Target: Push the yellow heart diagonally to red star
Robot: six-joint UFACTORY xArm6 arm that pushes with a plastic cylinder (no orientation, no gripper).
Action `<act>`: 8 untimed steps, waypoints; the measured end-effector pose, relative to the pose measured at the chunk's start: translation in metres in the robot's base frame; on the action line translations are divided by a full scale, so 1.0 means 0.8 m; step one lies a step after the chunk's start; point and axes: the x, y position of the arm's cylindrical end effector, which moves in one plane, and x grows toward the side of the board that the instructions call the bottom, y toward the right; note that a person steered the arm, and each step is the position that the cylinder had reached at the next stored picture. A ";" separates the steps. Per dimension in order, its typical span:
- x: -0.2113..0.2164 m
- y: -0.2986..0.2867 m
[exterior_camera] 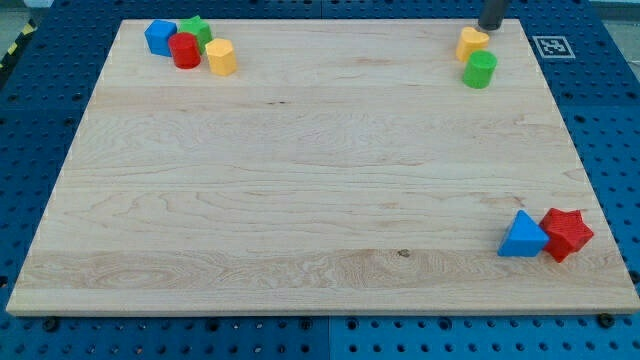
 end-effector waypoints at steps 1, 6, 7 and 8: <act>0.030 -0.032; 0.102 -0.079; 0.116 -0.090; 0.131 -0.102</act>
